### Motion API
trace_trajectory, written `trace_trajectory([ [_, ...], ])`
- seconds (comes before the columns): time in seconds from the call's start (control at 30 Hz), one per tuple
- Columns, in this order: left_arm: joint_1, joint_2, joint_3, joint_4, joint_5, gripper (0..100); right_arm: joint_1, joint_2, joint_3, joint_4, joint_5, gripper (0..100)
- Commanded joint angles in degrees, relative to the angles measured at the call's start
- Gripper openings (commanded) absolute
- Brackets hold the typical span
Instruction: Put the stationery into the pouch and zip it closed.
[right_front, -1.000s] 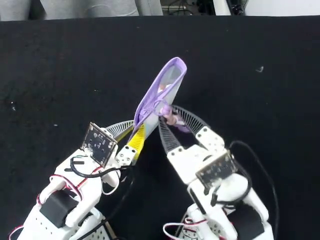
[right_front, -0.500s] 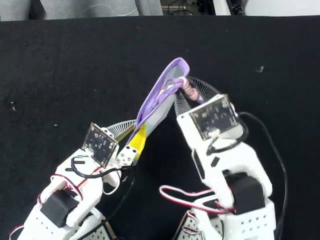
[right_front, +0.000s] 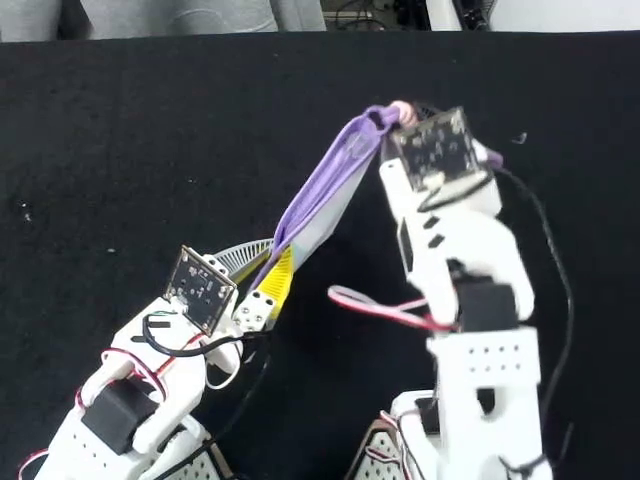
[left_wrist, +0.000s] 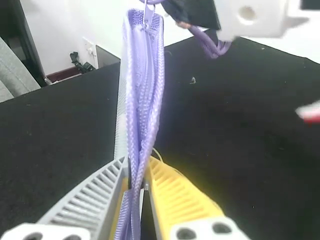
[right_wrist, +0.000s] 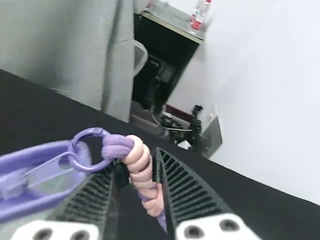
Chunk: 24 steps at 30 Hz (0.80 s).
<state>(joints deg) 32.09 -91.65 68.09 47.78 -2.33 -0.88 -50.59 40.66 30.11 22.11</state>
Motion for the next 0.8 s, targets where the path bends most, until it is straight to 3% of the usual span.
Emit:
trace_trajectory([
  [0.0,0.3,0.4,0.7,0.6,-0.1,3,6.0,6.0,-10.1,-3.2,0.4,1.1],
  [0.3,0.3,0.4,0.7,0.6,-0.1,3,11.0,21.2,-21.7,-3.2,0.0,1.1],
  [0.77,-0.1,0.4,0.7,-0.5,0.0,3,10.6,21.5,-21.8,2.2,-0.1,1.7],
])
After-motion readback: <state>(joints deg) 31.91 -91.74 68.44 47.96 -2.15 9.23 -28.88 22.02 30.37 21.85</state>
